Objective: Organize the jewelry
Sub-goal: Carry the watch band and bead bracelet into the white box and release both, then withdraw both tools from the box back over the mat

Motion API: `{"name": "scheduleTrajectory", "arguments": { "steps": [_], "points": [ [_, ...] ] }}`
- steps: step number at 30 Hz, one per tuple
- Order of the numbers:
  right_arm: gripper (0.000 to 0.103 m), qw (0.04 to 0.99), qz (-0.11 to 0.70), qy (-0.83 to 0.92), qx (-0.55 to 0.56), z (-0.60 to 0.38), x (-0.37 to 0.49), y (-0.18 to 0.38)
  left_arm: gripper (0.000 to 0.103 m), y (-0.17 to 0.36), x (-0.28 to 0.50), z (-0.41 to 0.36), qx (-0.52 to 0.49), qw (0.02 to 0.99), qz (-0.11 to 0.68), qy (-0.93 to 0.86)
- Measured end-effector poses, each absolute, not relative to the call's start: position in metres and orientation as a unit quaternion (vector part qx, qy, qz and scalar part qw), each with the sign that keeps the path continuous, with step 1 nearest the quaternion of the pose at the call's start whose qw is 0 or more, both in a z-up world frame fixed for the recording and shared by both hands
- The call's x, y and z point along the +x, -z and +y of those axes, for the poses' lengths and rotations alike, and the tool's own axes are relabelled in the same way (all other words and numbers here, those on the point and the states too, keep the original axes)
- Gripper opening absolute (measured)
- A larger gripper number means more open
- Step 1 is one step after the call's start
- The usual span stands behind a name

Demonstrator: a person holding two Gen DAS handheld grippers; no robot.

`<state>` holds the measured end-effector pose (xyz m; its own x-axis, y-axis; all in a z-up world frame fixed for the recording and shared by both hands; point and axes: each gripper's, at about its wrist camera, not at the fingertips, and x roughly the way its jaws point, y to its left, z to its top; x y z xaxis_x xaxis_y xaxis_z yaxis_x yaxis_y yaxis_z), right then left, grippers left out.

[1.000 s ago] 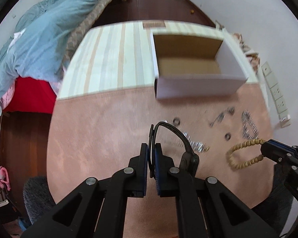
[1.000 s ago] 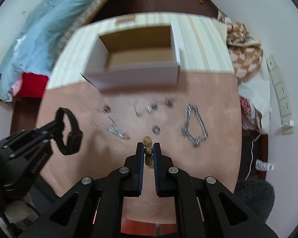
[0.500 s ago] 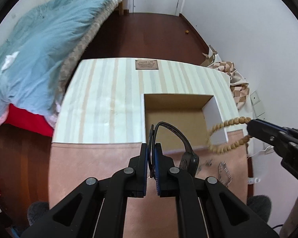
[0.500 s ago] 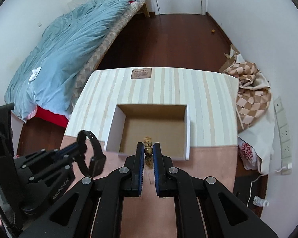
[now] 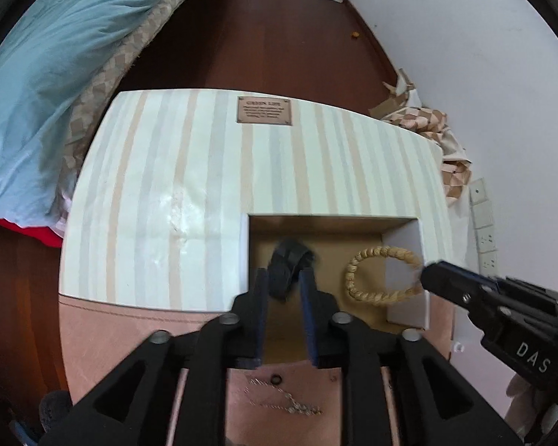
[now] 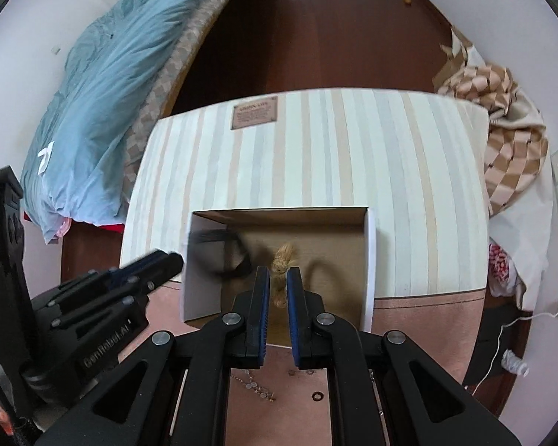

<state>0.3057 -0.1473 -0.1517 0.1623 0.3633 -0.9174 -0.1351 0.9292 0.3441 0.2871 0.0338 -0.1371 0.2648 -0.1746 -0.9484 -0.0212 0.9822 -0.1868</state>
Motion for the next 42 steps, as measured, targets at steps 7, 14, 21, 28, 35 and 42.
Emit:
{"name": "scheduleTrajectory", "arguments": {
  "steps": [7, 14, 21, 28, 35, 42],
  "points": [
    [0.057, 0.773, 0.618, -0.126, 0.063, -0.163, 0.298, 0.153, 0.096, 0.129, 0.287, 0.047, -0.066, 0.808, 0.585, 0.004],
    [0.093, 0.805, 0.589, -0.060, -0.041, -0.158, 0.272, 0.154, 0.103, 0.133, 0.265, 0.054, -0.026, 0.827, 0.560, -0.045],
    [0.099, 0.808, 0.586, -0.049, -0.040, -0.159, 0.249, 0.165, 0.103, 0.137, 0.238, 0.048, 0.003, 0.836, 0.546, -0.058],
    [0.099, 0.820, 0.569, -0.051, -0.031, -0.159, 0.224, 0.153, 0.103, 0.123, 0.211, 0.047, 0.012, 0.846, 0.529, -0.066],
    [0.099, 0.837, 0.544, -0.056, -0.017, -0.160, 0.196, 0.126, 0.103, 0.092, 0.179, 0.049, 0.027, 0.863, 0.497, -0.084],
    [0.099, 0.856, 0.513, -0.058, -0.018, -0.159, 0.161, 0.093, 0.103, 0.064, 0.146, 0.047, 0.032, 0.879, 0.471, -0.073]
  ]
}}
